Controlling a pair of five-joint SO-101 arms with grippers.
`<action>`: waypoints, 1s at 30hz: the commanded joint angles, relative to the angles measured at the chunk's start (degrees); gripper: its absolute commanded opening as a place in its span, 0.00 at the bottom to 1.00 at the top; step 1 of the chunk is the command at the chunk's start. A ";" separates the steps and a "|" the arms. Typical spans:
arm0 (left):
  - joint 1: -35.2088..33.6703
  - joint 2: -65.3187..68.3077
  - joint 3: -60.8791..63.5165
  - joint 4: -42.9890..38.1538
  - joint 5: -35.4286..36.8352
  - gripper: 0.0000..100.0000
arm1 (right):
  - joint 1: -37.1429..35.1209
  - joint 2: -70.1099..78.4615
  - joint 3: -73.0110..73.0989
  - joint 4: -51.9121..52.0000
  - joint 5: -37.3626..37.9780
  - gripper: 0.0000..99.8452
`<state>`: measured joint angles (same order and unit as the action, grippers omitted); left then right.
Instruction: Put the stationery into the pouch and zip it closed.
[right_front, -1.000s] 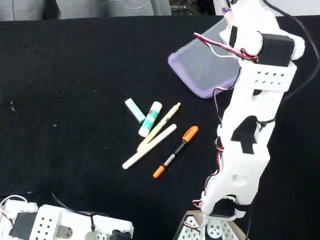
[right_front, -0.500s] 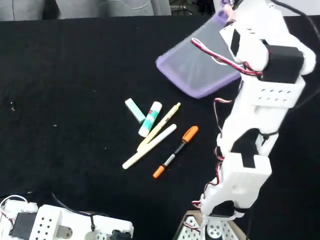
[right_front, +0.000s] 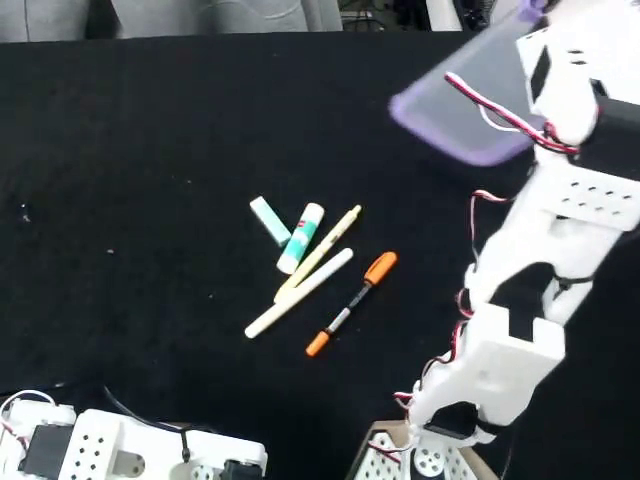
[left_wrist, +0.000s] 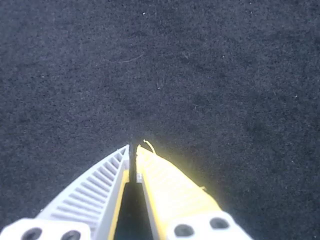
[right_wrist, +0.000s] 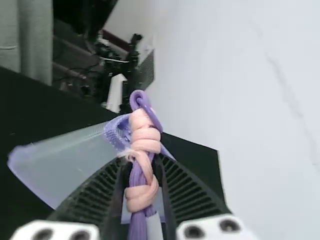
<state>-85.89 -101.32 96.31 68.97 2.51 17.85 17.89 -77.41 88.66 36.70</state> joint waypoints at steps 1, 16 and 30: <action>-0.66 -0.18 1.27 0.44 0.26 0.03 | 2.37 -1.27 -0.13 -2.37 3.08 0.01; -0.66 -0.18 1.27 0.44 0.26 0.03 | 2.73 -2.68 5.05 12.57 3.25 0.01; -0.66 -0.18 1.27 0.44 0.26 0.03 | -8.35 -32.40 43.56 12.40 3.52 0.01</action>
<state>-85.89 -101.32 96.31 68.97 2.51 13.54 -4.88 -42.68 99.47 40.57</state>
